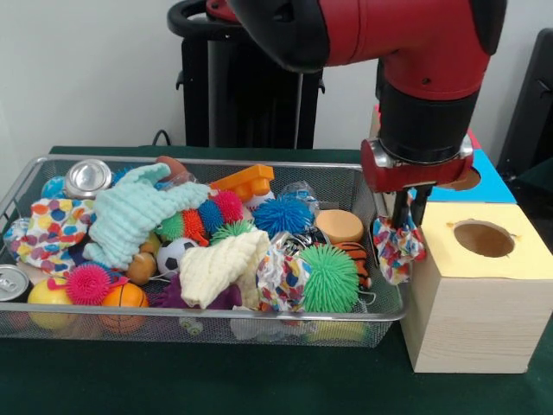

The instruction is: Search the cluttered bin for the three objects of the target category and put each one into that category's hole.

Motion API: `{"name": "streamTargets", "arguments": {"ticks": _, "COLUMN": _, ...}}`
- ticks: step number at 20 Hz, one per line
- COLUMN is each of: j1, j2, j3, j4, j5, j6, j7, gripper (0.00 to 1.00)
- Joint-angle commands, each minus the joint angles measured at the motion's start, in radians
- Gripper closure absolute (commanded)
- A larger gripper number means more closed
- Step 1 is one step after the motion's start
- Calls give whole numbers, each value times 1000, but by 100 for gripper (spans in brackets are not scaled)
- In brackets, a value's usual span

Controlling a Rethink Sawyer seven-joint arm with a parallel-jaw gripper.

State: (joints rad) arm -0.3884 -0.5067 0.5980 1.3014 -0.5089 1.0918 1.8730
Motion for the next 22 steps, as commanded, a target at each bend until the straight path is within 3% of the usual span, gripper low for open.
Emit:
{"name": "streamTargets", "arguments": {"ticks": 1, "j1": 26, "j2": 40, "j3": -4, "j4": -119, "j5": 13, "j6": 152, "j7": -124, "gripper": 100}}
{"name": "streamTargets", "arguments": {"ticks": 8, "j1": 39, "j2": 34, "j3": -15, "j4": -136, "j5": 20, "j6": 200, "j7": -107, "gripper": 100}}
{"name": "streamTargets", "arguments": {"ticks": 16, "j1": 23, "j2": 39, "j3": -4, "j4": -162, "j5": 18, "j6": 244, "j7": -157, "gripper": 100}}
{"name": "streamTargets", "arguments": {"ticks": 22, "j1": 0, "j2": 25, "j3": -4, "j4": -135, "j5": 24, "j6": 246, "j7": -178, "gripper": 100}}
